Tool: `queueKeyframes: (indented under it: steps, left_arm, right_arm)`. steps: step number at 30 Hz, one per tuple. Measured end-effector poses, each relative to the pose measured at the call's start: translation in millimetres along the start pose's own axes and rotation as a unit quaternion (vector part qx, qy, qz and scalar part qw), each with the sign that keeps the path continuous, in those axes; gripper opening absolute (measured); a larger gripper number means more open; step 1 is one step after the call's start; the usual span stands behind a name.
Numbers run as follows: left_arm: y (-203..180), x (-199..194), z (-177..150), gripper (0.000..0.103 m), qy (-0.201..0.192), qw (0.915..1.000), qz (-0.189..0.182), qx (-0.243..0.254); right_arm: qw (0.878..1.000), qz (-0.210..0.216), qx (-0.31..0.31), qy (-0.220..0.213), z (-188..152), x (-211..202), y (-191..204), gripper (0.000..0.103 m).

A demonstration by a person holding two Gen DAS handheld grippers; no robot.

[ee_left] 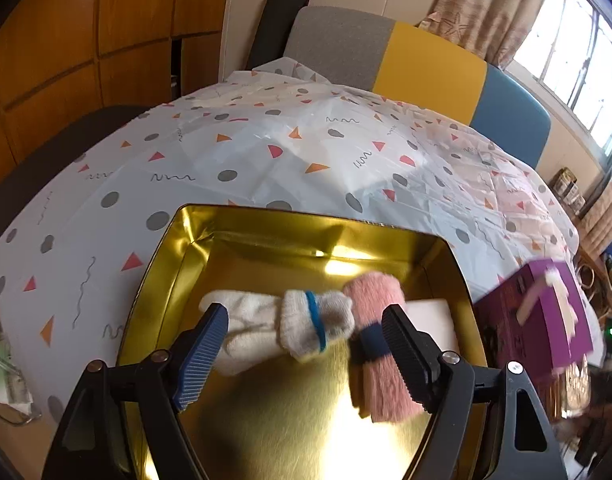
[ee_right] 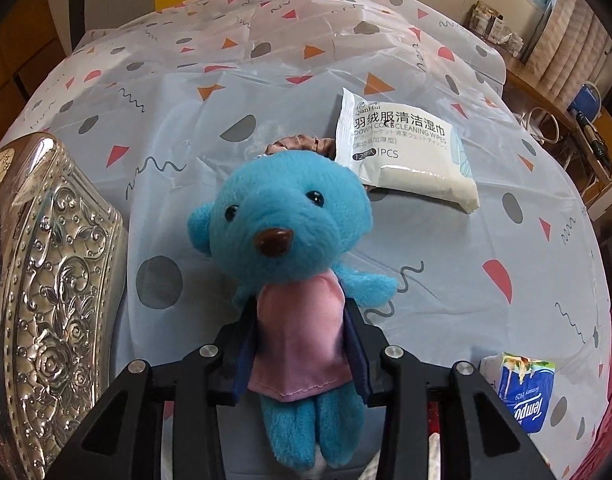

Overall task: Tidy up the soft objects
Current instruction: 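Carry the knit glove with the left tool into the gold tray and release, then grasp the blue teddy bear with the right tool and drop it in the tray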

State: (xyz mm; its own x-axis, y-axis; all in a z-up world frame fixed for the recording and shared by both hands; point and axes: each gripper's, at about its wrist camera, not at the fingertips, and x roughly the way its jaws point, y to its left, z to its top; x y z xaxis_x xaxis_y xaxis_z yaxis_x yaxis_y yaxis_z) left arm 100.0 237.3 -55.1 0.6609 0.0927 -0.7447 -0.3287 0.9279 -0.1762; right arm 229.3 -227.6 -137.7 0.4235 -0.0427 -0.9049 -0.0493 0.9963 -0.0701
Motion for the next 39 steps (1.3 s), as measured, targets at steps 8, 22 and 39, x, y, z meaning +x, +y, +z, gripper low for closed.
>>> queueKeyframes:
  steps: [8,22,39]
  left_arm:
    - [-1.9,-36.7,-34.8,0.082,-0.017,0.9993,0.023,0.025]
    - [-10.6,-66.5,-66.2,0.086,-0.019,0.9979,0.021,0.058]
    - [-14.1,-70.0,-77.7,0.086,-0.011,0.9977,0.014,0.066]
  right_arm:
    - [1.000,-0.007,0.011,-0.025,-9.4,-6.3,4.2,0.039]
    - [0.998,0.005,0.037,-0.060,15.4,-40.0,6.7,0.030]
    - [0.982,0.053,-0.043,-0.178,85.3,-146.5,83.4,0.030]
